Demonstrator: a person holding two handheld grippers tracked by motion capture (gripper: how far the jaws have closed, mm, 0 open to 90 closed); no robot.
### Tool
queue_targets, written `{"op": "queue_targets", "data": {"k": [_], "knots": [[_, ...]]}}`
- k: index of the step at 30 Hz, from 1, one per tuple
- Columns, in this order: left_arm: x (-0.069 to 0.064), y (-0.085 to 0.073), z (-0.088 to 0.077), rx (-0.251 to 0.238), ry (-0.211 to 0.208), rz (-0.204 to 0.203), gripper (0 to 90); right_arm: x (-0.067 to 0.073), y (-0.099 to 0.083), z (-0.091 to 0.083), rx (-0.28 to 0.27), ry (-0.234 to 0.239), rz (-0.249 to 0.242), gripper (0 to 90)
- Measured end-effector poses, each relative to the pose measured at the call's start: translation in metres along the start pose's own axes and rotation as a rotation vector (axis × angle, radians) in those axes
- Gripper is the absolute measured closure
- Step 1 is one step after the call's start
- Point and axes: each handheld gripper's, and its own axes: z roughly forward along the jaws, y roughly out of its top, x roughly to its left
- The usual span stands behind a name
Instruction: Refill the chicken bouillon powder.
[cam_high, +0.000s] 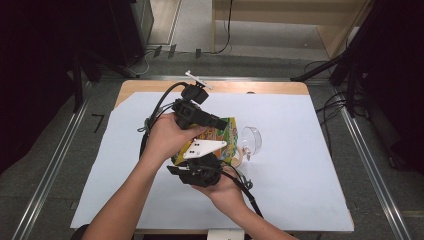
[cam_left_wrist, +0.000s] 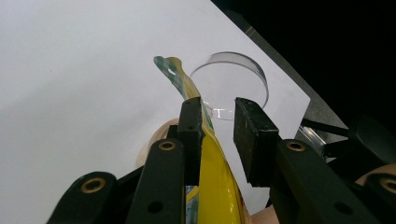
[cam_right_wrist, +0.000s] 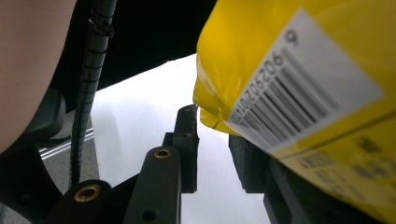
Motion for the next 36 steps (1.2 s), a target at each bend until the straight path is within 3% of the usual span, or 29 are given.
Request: {"op": "queue_targets", "data": {"k": [13,19,36], "knots": [[-0.0053,-0.0008,-0.0001,-0.005,0.008,0.019,72.8,0.0018,-0.0016,-0.0018,-0.008,-0.004,-0.004,73.6],[-0.0035,-0.0017,0.0040,0.015,0.006,0.012,72.5,0.0015,-0.0053,0.0007,-0.010,0.002,0.007,73.7],[-0.0041,-0.0011,0.0009,0.000,0.003,0.007,72.1,0.0020,-0.0027,-0.0024,-0.012,-0.002,0.023,77.3]]}}
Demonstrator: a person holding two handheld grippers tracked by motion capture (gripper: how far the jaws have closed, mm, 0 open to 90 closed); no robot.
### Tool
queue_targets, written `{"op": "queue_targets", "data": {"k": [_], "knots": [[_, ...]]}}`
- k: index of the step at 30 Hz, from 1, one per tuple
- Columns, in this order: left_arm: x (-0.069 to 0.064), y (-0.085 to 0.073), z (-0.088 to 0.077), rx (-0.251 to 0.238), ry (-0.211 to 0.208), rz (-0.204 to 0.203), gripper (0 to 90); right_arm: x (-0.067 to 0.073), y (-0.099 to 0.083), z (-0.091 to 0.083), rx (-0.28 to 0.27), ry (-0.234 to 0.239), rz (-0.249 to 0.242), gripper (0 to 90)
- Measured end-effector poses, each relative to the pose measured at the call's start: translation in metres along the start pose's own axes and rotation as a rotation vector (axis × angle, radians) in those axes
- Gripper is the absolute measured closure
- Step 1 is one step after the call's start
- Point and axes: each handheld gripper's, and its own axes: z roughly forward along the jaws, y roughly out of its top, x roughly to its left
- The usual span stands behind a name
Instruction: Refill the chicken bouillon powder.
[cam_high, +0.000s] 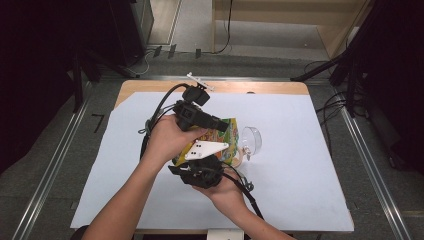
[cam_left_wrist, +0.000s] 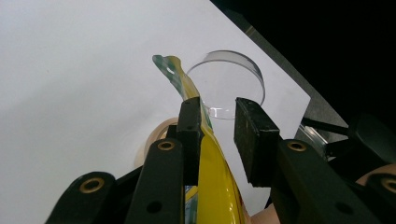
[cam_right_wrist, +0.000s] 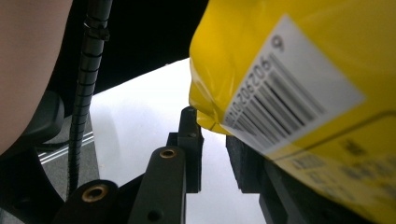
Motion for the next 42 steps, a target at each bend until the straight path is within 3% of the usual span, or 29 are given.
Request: {"op": "queue_targets", "data": {"k": [13,24,29,33,42], "knots": [[0.0007,-0.0008,-0.0032,-0.007,0.009,-0.007,73.1,0.0001,0.0009,-0.0032,-0.009,0.001,-0.015,78.0],[0.0020,-0.0003,-0.0009,0.002,0.012,-0.022,73.0,0.0016,-0.0012,-0.0018,-0.032,0.004,0.012,75.6],[0.0054,-0.0003,0.0007,0.021,0.007,-0.040,72.9,0.0016,-0.0016,-0.0015,-0.027,0.008,0.020,75.6],[0.0045,0.0003,-0.0004,0.022,0.014,-0.027,73.0,0.0012,0.0001,-0.0018,-0.019,0.004,0.010,76.1],[0.0070,0.0024,-0.0031,0.022,0.014,-0.041,72.0,0.0003,0.0066,-0.0030,0.001,0.017,0.017,75.9]]}}
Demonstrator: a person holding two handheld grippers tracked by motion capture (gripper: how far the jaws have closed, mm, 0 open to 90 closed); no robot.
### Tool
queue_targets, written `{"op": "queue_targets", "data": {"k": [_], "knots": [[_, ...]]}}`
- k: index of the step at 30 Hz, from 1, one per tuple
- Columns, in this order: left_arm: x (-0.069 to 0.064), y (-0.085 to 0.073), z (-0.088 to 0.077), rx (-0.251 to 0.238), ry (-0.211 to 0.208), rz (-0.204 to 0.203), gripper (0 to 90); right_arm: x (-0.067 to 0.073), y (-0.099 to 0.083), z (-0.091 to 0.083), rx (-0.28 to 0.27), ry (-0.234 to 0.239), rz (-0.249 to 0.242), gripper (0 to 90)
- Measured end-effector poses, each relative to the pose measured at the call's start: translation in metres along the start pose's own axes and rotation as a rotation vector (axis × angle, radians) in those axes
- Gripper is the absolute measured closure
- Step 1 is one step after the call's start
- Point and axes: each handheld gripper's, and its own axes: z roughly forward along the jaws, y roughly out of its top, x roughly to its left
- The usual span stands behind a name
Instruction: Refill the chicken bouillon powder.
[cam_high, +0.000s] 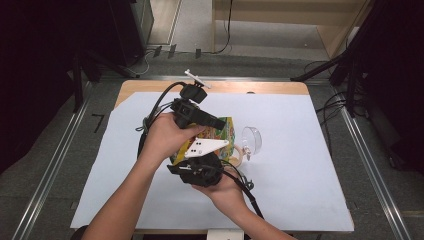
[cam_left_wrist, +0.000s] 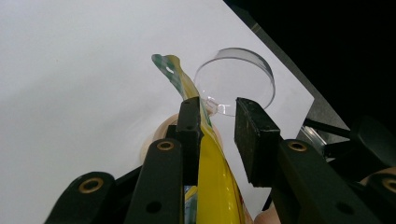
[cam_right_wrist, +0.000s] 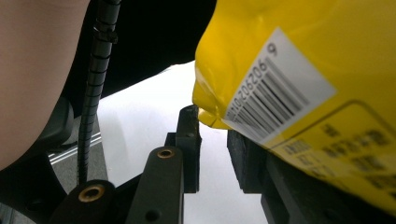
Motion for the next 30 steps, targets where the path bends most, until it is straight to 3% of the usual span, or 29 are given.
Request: {"op": "queue_targets", "data": {"k": [8,18,30], "knots": [[-0.0009,-0.0007,0.0031,0.003,0.001,0.003,72.1,0.0004,-0.0026,0.0012,-0.002,0.003,0.012,75.1],[-0.0027,-0.0018,0.0040,0.007,-0.001,0.018,72.0,0.0011,-0.0056,0.0007,-0.002,-0.017,-0.026,75.2],[-0.0038,-0.0048,0.0037,0.001,-0.002,0.025,72.2,0.0020,-0.0076,0.0010,-0.001,-0.006,-0.022,74.5]]}}
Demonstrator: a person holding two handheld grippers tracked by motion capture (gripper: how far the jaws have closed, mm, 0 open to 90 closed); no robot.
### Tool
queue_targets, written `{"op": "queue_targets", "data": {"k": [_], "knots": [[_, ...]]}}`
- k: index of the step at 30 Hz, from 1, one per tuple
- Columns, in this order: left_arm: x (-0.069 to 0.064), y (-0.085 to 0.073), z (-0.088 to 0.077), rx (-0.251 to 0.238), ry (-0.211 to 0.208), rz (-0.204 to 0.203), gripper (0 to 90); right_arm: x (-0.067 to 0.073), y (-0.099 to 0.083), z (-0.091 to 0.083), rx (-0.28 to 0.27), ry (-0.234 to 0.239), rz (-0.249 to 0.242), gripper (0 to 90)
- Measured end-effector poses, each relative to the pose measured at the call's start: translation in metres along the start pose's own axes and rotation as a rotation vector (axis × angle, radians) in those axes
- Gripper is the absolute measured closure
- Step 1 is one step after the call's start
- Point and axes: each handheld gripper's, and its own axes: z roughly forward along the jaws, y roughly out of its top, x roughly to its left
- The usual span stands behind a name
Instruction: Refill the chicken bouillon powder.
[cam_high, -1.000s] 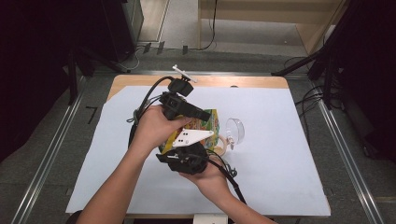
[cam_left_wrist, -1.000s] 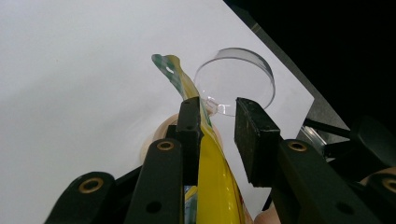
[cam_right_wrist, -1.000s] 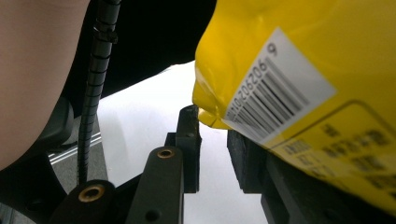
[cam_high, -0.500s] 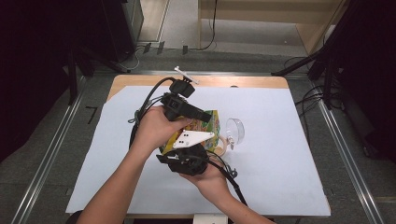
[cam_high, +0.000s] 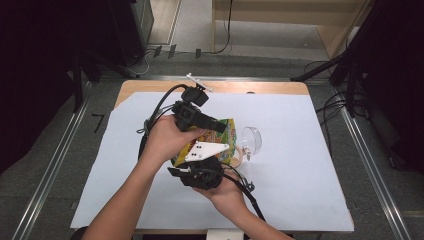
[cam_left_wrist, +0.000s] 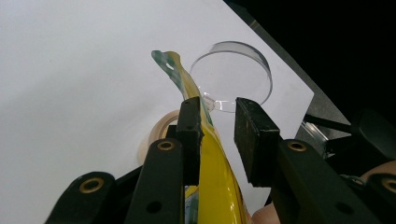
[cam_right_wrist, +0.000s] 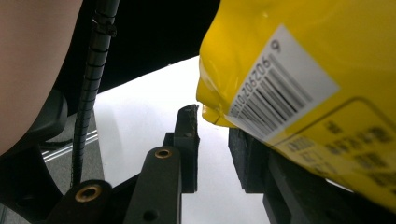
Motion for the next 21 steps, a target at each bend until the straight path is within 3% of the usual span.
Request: {"op": "queue_targets", "data": {"k": [13,21], "knots": [[-0.0016,-0.0025,0.0002,-0.003,-0.001,0.014,73.3,0.0003,-0.0041,0.0011,-0.013,0.003,-0.008,72.9],[0.0005,-0.0068,-0.0006,0.002,-0.006,0.003,75.3,0.0014,-0.0093,0.0038,-0.027,0.008,-0.042,67.4]]}}
